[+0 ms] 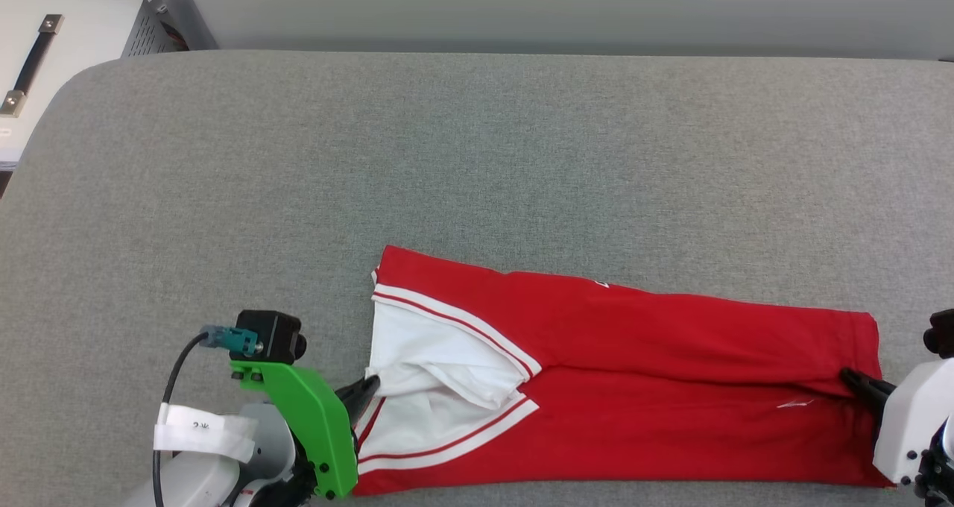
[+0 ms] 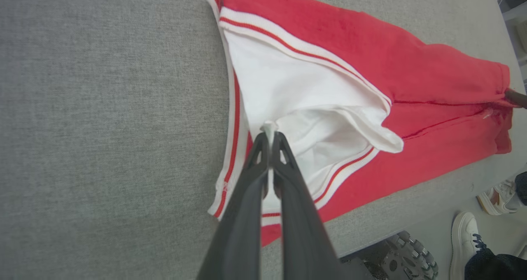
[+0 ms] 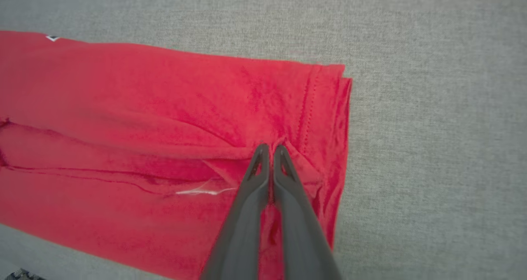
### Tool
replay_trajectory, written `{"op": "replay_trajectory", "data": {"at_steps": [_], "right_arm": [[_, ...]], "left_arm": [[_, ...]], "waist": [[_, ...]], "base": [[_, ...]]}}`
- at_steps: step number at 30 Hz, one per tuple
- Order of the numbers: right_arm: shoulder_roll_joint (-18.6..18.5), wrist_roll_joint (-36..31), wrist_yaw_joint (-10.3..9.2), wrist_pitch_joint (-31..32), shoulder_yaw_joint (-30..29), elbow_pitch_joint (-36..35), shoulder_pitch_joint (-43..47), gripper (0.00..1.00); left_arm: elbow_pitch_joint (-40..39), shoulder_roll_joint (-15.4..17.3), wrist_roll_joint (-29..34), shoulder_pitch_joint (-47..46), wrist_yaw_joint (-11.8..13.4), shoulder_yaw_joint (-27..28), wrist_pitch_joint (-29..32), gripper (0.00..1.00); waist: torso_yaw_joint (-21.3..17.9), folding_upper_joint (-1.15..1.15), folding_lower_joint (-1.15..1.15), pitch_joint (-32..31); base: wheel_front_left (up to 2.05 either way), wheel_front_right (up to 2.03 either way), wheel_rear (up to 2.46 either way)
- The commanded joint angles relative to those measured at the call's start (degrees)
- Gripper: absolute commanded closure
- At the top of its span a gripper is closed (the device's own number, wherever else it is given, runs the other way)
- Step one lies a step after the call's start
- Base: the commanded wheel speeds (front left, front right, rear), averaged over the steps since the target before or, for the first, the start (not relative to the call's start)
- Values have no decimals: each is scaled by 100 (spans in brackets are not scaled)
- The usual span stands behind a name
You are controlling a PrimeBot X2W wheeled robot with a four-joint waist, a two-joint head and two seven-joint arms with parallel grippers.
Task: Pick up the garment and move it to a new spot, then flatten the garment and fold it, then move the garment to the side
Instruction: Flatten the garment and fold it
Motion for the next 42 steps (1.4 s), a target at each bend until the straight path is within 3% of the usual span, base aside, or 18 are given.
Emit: {"op": "replay_trajectory", "data": {"at_steps": [1,14,21,22,23,32,38,42], "right_arm": [[-35,-42,-5,51,15,-36,97,100],[-138,-226,-5,163,14,-2,293,100],[-61,-308,-5,112,52,158,291,100],[-42,-320,-5,98,57,187,276,60],[35,-351,-5,79,59,261,242,0],[214,-345,-5,219,-109,0,228,0],[427,-180,-5,779,-471,-575,386,0],[660,-164,-5,1256,-953,-972,518,0]], "left_arm": [[31,-3,-60,110,-23,-12,-5,100],[-102,95,-230,382,17,-27,90,100],[289,27,151,286,-23,-351,83,100],[371,-11,208,265,-57,-412,68,100],[593,-129,336,210,-137,-512,-48,0],[840,-355,435,155,-299,-367,-690,0],[696,-381,515,162,-276,-57,-1327,0],[527,-441,718,162,-313,190,-2080,0]], "waist": [[-2,0,0,-7],[8,0,0,-59],[3,0,0,26],[-3,0,0,35],[-20,0,0,37],[-26,0,0,-169],[-15,0,0,-348],[-7,0,0,-404]], "base": [[0,0,0],[0,0,0],[0,0,0],[0,0,0],[0,0,0],[0,0,0],[0,0,0],[0,0,0]]}}
